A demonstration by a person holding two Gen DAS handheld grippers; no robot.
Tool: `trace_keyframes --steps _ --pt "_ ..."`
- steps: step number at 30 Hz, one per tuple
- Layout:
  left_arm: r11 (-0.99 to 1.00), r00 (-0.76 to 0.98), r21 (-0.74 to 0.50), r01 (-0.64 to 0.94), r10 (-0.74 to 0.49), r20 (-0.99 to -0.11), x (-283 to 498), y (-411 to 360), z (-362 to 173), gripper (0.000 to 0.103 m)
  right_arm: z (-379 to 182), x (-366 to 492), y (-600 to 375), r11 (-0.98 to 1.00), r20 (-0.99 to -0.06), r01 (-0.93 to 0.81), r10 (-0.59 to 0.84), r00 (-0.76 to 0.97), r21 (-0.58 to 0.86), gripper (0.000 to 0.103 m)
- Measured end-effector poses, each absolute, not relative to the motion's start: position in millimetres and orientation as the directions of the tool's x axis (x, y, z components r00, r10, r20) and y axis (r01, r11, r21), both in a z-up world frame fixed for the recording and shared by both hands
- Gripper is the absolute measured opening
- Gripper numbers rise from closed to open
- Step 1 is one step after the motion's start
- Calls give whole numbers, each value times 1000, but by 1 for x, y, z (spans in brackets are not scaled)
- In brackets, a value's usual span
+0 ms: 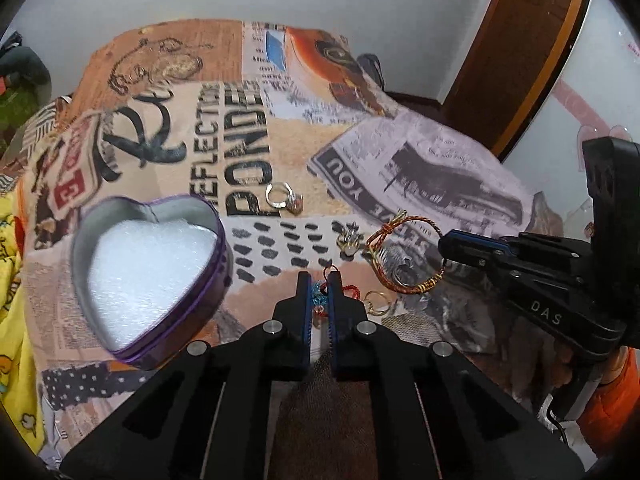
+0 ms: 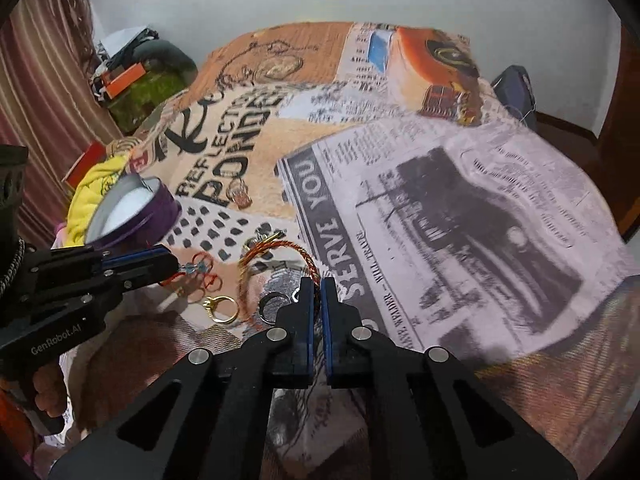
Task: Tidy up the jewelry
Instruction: 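Grasp the orange braided bracelet with the right tool while the left holds the beaded bracelet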
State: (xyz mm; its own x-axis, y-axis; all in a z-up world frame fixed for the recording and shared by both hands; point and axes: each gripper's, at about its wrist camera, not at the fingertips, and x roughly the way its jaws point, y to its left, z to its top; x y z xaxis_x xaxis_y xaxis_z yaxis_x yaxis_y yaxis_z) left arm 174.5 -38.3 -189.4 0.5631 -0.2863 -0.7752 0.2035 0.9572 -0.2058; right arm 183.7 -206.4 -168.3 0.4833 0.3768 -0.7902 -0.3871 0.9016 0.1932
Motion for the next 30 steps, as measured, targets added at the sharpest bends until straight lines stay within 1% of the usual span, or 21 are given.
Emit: trace_keyframes --steps 11,14,16,17,18,19,20,21,25,30 --pt "961 660 -202 188 -276 -699 153 -21 -142 6 -126 169 -204 906 -731 -393 375 570 158 3" --pt "963 673 -204 178 -270 -688 147 -15 -138 6 -128 167 -204 892 -737 -407 408 539 196 3" --pt "963 677 -206 172 -268 -686 144 -11 -137 6 -135 167 -205 896 -762 -397 395 513 198 5" --pt "963 676 -208 171 -268 -686 142 -9 -138 6 -139 167 -204 900 -777 -392 381 501 189 10" --pt "963 673 -209 169 -268 -689 141 -7 -140 6 -144 166 -204 905 -792 -387 365 489 178 19" --pt "963 671 -210 167 -267 -692 140 -6 -141 6 -150 166 -203 908 -807 -384 350 475 168 26" --pt "964 668 -211 165 -266 -695 140 -5 -143 6 -155 165 -204 911 -820 -382 336 464 157 38" --pt "963 663 -214 162 -267 -700 140 -3 -146 6 -160 165 -205 914 -827 -379 322 460 145 43" --pt "963 650 -222 151 -266 -712 140 -1 -154 6 -177 168 -206 920 -851 -378 276 446 101 44" --pt "963 639 -232 138 -266 -722 144 1 -163 6 -184 184 -204 915 -850 -390 284 443 102 44"
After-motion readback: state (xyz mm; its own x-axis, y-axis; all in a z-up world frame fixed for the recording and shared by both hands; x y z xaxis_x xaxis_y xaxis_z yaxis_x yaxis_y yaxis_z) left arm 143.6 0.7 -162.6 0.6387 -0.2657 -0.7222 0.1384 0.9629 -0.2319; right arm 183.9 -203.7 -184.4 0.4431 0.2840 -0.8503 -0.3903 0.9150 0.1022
